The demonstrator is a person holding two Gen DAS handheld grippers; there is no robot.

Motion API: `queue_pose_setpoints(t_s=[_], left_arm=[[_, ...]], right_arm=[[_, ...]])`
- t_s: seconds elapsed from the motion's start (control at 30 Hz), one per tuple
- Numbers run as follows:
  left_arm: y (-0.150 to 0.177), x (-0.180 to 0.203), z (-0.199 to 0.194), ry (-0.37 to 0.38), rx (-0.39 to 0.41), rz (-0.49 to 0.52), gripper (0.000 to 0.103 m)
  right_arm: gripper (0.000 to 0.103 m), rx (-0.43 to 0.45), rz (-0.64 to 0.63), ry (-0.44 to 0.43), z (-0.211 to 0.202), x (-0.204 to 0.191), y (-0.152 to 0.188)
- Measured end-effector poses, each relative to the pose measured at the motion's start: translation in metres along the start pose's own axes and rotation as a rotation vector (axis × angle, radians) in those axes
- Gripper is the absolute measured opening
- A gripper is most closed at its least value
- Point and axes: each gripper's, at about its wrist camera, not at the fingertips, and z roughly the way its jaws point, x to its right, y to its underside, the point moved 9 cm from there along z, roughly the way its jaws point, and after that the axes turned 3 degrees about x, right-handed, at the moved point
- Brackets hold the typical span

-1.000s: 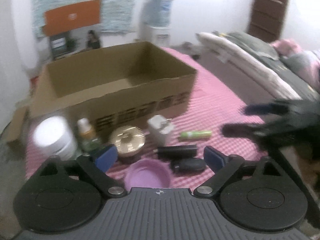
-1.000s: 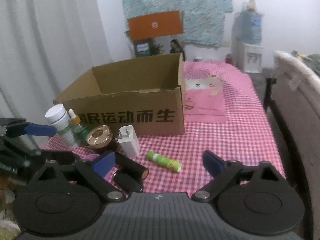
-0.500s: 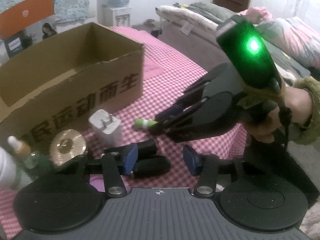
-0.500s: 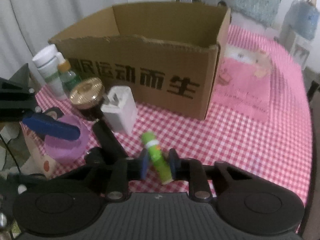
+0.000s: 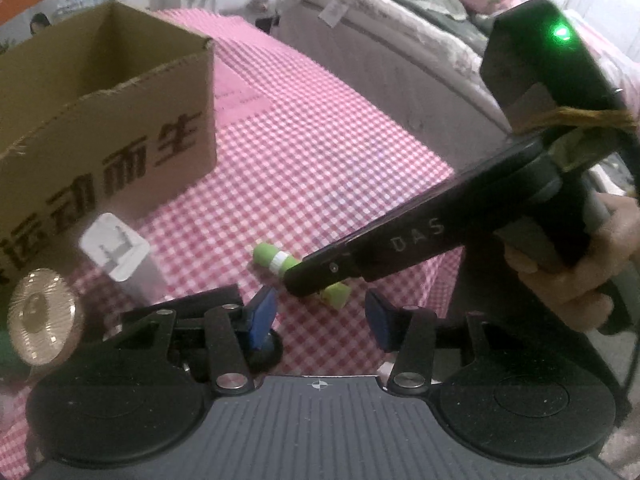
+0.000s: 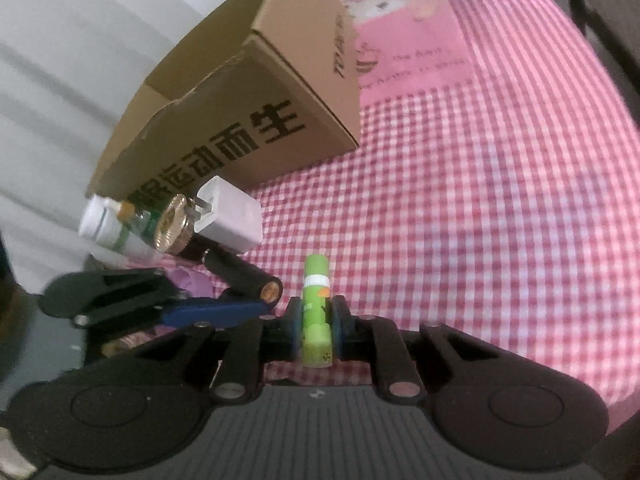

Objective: Organize rigid objects
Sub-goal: 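Carry the glue stick with the right gripper into the cardboard box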

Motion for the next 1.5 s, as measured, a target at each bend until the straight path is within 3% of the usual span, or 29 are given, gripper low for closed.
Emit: queue_pose_setpoints(t_s=[0.23,0.43,0.57,0.77,0.93,1.07,1.17,1.3,1.5], left_arm=[[-0.006,-0.004,0.021,-0.029,-0.060,-0.036,0.046],[-0.009,-0.003,0.026,-0.055,-0.058,-0.023,0.043],[-0.008,0.001,0.019,-0.060,-0.037,-0.012,0.040],[-0.019,0.007,-0.008,-0.076,0.057,0.015,0.040],[-0.036,0.002,-0.057,-0.138,0.201,0.044,0.040],[-0.056,-0.024,-0.107,-0.238,0.310,0.034,0.040],[-0.069,-0.057,-0.137,-0.313,0.344,-0.006,0.040],[-0.078,-0.116,-0.151,-0.369,0.312,-0.108,0.041],[-0.084,-0.201,-0.117,-0.399,0.189,-0.234,0.041]], right_arm=[[0.016,-0.010,0.051,-0.042,-0.009,0.006,0.000],[0.017,-0.011,0.083,-0.117,-0.015,0.007,0.000],[0.017,0.020,0.090,-0.124,-0.014,0.004,0.002],[0.017,0.089,0.066,-0.115,-0.035,-0.016,0.003],[0.017,0.159,-0.034,-0.104,-0.060,-0.059,-0.015],[0.017,0.213,-0.165,-0.139,-0.073,-0.115,-0.049],[0.017,0.218,-0.257,-0.181,-0.067,-0.158,-0.077],[0.017,0.143,-0.318,-0.236,-0.030,-0.202,-0.120],[0.017,-0.049,-0.260,-0.229,0.063,-0.214,-0.179]])
